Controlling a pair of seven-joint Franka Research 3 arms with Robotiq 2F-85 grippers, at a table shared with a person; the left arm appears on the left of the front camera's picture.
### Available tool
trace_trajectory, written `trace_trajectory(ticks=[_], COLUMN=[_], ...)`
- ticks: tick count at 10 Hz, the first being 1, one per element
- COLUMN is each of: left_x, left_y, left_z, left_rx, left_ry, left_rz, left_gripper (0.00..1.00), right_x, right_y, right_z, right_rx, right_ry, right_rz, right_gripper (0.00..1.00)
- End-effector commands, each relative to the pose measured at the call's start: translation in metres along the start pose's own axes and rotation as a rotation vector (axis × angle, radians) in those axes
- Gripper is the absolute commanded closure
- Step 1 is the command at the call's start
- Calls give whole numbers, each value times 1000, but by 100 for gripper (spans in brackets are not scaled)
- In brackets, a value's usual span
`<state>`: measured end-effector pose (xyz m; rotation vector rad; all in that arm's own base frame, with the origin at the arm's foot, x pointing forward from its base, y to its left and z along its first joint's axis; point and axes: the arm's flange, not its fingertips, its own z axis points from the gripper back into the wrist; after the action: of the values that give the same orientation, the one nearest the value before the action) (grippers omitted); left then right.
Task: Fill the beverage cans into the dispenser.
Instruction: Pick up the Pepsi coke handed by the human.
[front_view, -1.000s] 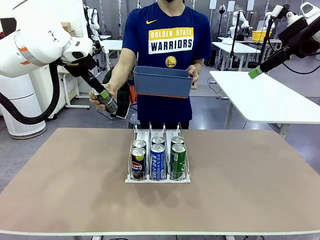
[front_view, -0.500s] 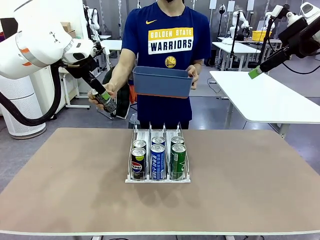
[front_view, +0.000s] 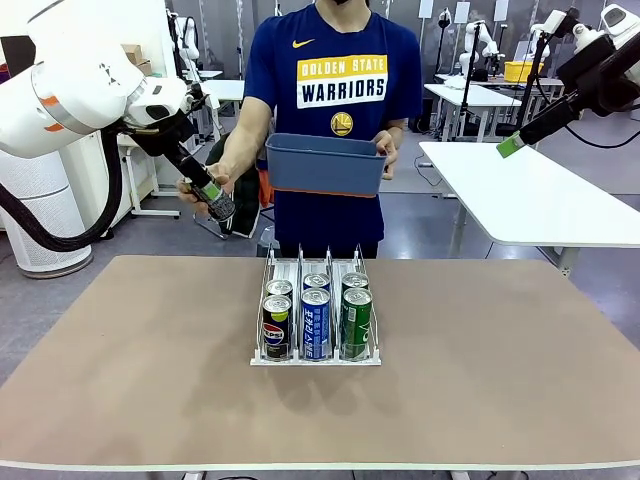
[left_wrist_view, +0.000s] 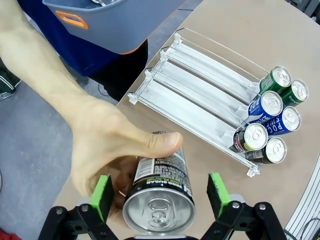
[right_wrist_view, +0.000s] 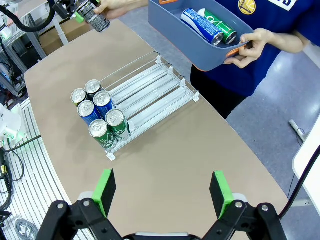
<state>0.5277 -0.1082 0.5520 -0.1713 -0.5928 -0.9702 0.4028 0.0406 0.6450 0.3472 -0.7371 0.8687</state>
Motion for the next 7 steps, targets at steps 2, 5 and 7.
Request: trace_trajectory(ticks=[2,5,7], left_x=[-2,0,-1], left_y=[1,-1,-1], left_z=[7,9,10], left_rx=[40,56,64], left_ry=[12,13,15], left_rz=[0,2,3], left_gripper=[20,59,78], right_x=[-1,-1,-1], right_y=[1,1,1], right_z=[-1,-1,-1], right_rx=[1,1,1], right_ry=[1,1,1], right_rz=[-1,-1,-1], right_gripper=[0,0,0])
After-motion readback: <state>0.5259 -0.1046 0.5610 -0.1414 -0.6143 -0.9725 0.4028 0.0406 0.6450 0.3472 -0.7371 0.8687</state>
